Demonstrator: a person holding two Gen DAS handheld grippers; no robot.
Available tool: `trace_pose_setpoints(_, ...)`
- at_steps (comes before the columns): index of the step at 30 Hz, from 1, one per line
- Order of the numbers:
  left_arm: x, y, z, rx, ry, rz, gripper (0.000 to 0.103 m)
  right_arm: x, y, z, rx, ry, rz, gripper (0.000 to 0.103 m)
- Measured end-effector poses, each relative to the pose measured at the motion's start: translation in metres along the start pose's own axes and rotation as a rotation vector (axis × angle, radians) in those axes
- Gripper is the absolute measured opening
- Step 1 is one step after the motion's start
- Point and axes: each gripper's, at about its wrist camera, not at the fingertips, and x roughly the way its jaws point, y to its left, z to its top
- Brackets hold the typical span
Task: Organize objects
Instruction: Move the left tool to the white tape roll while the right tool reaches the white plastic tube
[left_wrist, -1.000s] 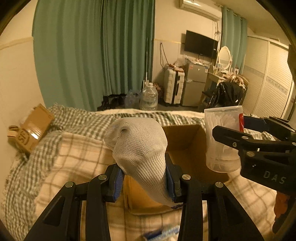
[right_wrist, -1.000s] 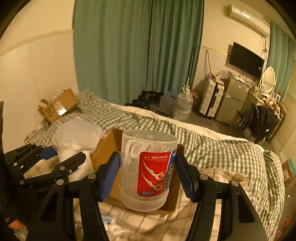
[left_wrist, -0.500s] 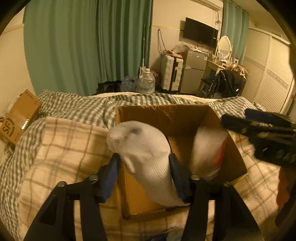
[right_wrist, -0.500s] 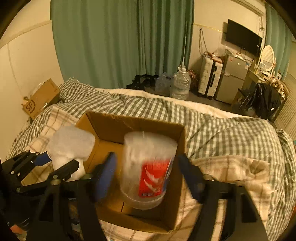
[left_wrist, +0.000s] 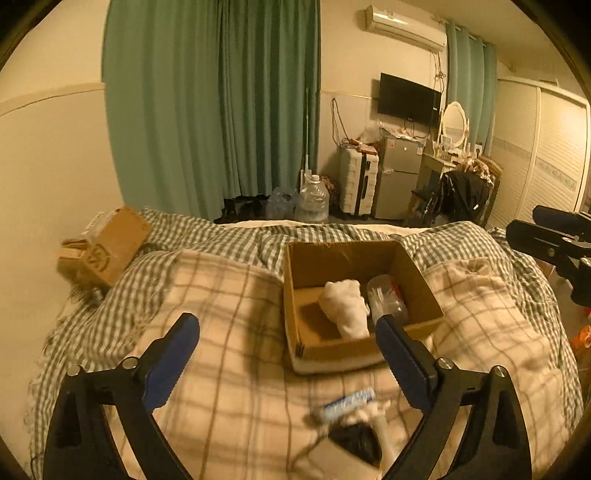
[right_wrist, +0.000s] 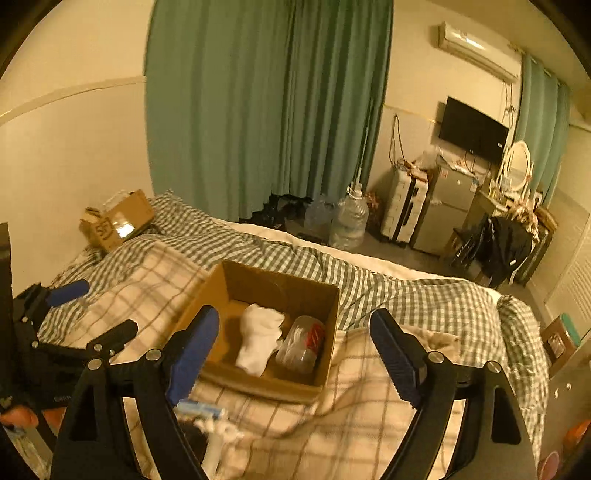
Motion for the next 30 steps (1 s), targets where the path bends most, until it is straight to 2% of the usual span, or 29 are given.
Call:
trace_pose_setpoints(4, -0.019, 0.006, -0.026, -0.002, 0.000, 0.018, 0.099, -0.028, 0.014, -0.020, -0.031, -0.004, -0.007, 0.084)
trace_pose_setpoints(8, -0.022, 0.006, -0.058, -0.026, 0.026, 0.015, 0.099, -0.032, 0.026, -0.050, -0.029, 0.030, 0.003, 0.084)
trace_pose_setpoints(15, 0.007, -0.002, -0.114, -0.031, 0.113, -0.006, 0.099, 0.007, 0.047, -0.110, -0.027, 0.124, -0.004, 0.084)
trace_pose_setpoints(18, 0.023, -0.014, -0.130, 0.009, 0.161, -0.034, 0.099, 0.033, 0.048, -0.129, -0.008, 0.198, 0.005, 0.084)
trace_pose_setpoints(20, 0.033, -0.022, -0.141, 0.032, 0.203, -0.084, 0.099, 0.044, 0.045, -0.138, 0.009, 0.231, 0.012, 0.084)
trace_pose_setpoints(23, 0.049, -0.034, -0.152, 0.068, 0.262, -0.141, 0.099, 0.054, 0.040, -0.146, 0.026, 0.253, 0.015, 0.084)
trace_pose_setpoints(27, 0.067, -0.039, -0.156, 0.065, 0.317, -0.194, 0.099, 0.062, 0.034, -0.152, 0.049, 0.268, 0.022, 0.084)
trace_pose_setpoints(30, 0.084, -0.044, -0.162, 0.077, 0.382, -0.197, 0.099, 0.067, 0.030, -0.156, 0.067, 0.286, 0.036, 0.084)
